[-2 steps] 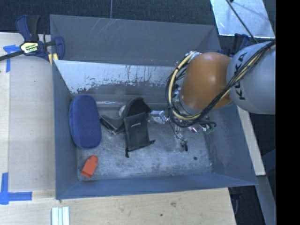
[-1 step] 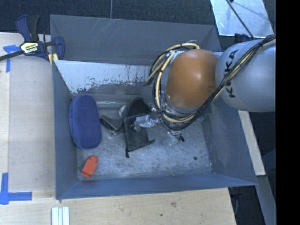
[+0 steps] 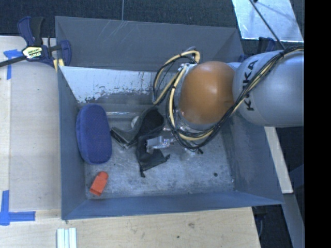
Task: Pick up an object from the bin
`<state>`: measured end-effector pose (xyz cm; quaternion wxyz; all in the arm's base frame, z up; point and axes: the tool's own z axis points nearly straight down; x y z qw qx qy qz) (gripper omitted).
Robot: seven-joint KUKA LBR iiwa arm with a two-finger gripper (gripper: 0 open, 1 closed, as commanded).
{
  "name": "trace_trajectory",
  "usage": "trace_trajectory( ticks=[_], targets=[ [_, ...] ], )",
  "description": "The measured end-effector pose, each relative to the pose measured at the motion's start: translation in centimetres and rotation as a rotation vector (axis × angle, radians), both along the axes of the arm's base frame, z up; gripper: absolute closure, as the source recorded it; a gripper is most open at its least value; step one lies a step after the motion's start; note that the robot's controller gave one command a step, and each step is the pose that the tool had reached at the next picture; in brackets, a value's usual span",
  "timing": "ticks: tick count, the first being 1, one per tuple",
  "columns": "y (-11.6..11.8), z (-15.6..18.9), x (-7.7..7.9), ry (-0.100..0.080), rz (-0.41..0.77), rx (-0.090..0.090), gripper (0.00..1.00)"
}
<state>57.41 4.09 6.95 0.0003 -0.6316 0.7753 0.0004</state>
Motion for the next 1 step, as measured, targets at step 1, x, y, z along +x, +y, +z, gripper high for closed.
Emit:
trace_trajectory(
  ticks=[1],
  targets=[
    [-0.01, 0.02, 0.04, 0.0, -0.004, 0.001, 0.0]
  ],
)
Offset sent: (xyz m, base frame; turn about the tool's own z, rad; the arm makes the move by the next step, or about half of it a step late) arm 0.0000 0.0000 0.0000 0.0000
